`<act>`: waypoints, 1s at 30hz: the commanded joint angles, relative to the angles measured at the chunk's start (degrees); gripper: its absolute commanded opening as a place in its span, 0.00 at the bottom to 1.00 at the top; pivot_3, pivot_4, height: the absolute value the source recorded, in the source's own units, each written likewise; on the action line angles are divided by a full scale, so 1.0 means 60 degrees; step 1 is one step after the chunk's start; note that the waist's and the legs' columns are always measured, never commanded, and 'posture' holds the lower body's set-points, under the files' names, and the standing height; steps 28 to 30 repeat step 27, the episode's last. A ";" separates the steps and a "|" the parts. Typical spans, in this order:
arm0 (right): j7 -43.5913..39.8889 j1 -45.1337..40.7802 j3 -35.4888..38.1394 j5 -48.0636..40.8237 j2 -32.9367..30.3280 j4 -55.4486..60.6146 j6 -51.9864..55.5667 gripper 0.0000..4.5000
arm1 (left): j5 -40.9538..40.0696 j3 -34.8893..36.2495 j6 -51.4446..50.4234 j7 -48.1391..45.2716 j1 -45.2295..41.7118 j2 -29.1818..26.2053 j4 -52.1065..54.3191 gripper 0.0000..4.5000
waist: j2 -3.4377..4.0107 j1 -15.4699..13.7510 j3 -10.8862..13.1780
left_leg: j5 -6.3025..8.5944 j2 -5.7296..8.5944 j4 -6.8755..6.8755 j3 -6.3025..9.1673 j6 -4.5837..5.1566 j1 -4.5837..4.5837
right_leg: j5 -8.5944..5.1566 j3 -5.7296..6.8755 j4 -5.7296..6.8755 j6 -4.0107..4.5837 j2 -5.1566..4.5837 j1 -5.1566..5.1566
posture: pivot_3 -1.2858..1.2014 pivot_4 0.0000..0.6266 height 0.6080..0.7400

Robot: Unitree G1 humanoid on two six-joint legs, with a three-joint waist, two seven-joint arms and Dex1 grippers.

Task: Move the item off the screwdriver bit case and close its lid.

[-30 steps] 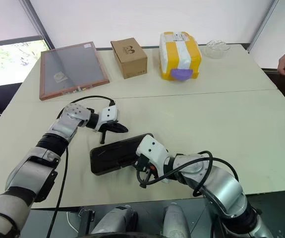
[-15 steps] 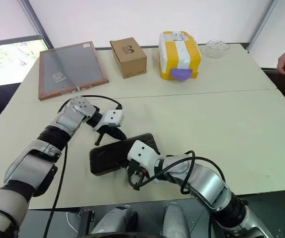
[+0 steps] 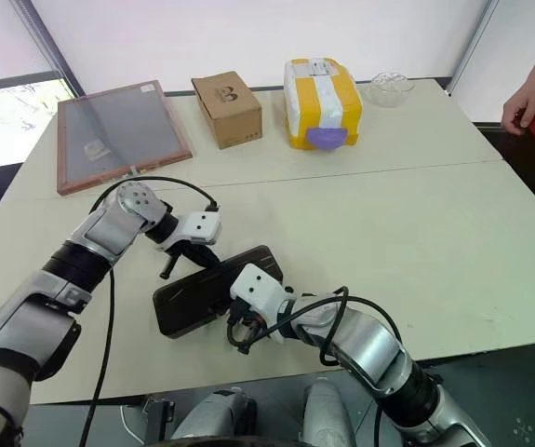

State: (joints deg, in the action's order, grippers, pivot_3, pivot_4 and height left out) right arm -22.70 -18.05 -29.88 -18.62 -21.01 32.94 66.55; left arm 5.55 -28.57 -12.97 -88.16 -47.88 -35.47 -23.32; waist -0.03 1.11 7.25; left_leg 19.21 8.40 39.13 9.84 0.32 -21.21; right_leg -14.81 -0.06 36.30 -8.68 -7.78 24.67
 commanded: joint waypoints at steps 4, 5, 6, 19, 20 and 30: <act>0.1295 -0.0239 0.1168 0.0721 0.0435 -0.0105 0.0275 0.01 | -0.0235 -0.0512 0.0405 -0.0106 0.0652 0.0965 0.0135 0.00 | 0.0038 -0.0146 -0.0022 | -0.0001 0.0001 0.0004 -0.0001 -0.0001 0.0034 | 0.0001 -0.0002 -0.0007 0.0003 0.0001 -0.0037 | 0.52 0.24 1.00; 0.1138 -0.0126 0.1072 0.0575 0.0294 0.0145 0.0439 0.01 | -0.0079 -0.0323 0.0794 0.0311 0.0512 0.1160 -0.0337 0.00 | 0.0067 -0.0313 -0.0024 | 0.0000 0.0012 0.0011 0.0002 0.0000 0.0035 | 0.0002 -0.0001 -0.0009 0.0003 -0.0006 -0.0050 | 0.52 0.24 1.00; 0.0981 0.0012 0.1018 0.0433 0.0131 0.0425 0.0582 0.01 | 0.0034 -0.0124 0.1153 0.0726 0.0347 0.1351 -0.0816 0.00 | 0.0067 -0.0424 -0.0024 | 0.0001 0.0034 0.0014 0.0005 0.0002 0.0047 | 0.0001 -0.0009 -0.0012 0.0004 -0.0021 -0.0046 | 0.52 0.24 1.00; -0.1677 0.4210 0.5183 -0.1592 -0.3746 0.3649 0.0444 0.01 | -0.0742 0.3024 0.3436 0.3211 -0.1593 0.0677 -0.5062 0.00 | -0.0046 -0.0480 0.0052 | 0.0005 0.0027 0.0067 0.0022 0.0009 -0.0045 | 0.0003 -0.0006 -0.0016 0.0000 -0.0013 -0.0011 | 0.52 0.24 1.00; -0.1708 0.4345 0.5346 -0.1262 -0.4117 0.3223 -0.0018 0.01 | -0.0979 0.3272 0.3253 0.3056 -0.1268 0.0461 -0.4611 0.00 | -0.0044 -0.0472 0.0053 | 0.0005 0.0027 0.0066 0.0022 0.0008 -0.0044 | 0.0003 -0.0005 -0.0016 0.0000 -0.0012 -0.0011 | 0.52 0.24 1.00; -0.1872 0.4235 0.6873 -0.0793 -0.4039 0.1099 -0.2567 0.01 | -0.2943 0.4677 -0.0344 0.3246 0.1918 -0.0242 0.0710 0.00 | -0.0053 -0.0310 0.0059 | 0.0005 0.0028 0.0054 0.0024 0.0008 -0.0041 | 0.0003 -0.0003 -0.0014 -0.0001 -0.0021 -0.0014 | 0.52 0.24 1.00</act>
